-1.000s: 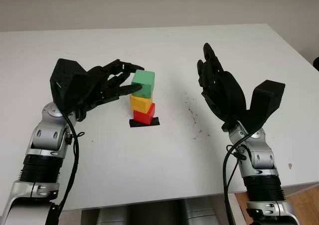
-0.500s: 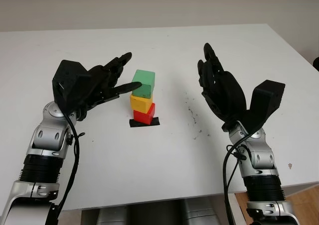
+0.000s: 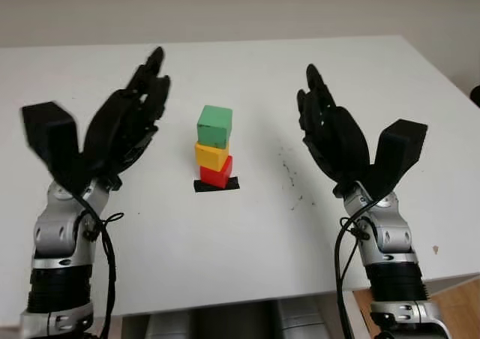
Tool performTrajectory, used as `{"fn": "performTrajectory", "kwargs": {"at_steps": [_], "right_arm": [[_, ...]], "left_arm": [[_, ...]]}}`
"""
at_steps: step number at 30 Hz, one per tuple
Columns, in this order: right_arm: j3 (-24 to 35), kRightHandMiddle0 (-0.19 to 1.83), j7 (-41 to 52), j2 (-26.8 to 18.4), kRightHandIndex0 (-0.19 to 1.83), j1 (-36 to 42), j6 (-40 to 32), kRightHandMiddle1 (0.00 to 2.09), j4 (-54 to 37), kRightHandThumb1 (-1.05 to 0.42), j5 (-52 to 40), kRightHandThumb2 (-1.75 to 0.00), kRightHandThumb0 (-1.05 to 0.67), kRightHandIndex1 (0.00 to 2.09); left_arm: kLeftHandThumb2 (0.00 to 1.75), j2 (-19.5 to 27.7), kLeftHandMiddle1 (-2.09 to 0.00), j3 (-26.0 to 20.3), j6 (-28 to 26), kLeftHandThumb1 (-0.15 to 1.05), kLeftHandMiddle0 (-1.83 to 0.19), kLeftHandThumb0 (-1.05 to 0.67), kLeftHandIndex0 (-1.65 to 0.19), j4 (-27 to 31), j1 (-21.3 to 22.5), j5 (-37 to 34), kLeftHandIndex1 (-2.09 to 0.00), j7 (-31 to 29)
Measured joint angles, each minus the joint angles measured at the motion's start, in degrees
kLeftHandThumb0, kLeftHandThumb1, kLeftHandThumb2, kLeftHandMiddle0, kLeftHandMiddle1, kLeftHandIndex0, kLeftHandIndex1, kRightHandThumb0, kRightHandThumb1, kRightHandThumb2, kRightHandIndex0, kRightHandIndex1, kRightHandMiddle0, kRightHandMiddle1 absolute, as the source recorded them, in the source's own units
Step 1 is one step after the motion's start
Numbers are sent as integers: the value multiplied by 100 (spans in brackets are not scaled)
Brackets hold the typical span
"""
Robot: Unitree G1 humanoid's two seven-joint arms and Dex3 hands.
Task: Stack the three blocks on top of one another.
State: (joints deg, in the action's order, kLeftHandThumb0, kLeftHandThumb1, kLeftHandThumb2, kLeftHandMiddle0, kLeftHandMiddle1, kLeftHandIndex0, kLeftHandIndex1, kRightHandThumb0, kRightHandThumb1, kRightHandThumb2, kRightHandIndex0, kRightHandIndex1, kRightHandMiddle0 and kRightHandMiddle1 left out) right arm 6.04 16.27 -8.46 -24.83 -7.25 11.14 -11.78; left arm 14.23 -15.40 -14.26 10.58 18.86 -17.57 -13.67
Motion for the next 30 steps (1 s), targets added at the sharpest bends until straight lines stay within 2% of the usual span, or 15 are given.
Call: {"fn": "performTrajectory", "kwargs": {"at_steps": [4,6,9,14,18,30], "right_arm": [[-55,-19,-27,5,-19,-90,9,0,182,-105,54,-68,-74,0],[-91,-19,-42,10,-19,-132,32,0,257,-105,77,-68,-74,0],[-103,-19,-43,10,-19,-234,83,0,414,-105,99,-68,-73,0],[-114,-19,-19,7,-19,-354,143,0,654,-105,127,-70,-69,0],[-122,-19,6,7,-19,-437,183,0,857,-105,146,-71,-68,0],[-155,-19,-20,17,-19,-459,348,0,1096,-105,252,-69,-73,0]], "left_arm": [[67,-174,0,-145,549,105,19,-85,19,338,-354,302,0,586],[63,-184,0,-135,800,105,19,-84,19,376,-521,664,0,858],[57,-190,0,-56,1104,105,19,-84,19,358,-792,1173,0,1120],[58,-202,0,164,1419,105,19,-80,19,75,-1152,1813,0,1377],[61,-257,0,274,1690,105,19,-79,19,-332,-1201,1956,0,1483],[64,-265,0,273,1755,105,19,-75,19,-965,-1202,1685,0,1260]]}}
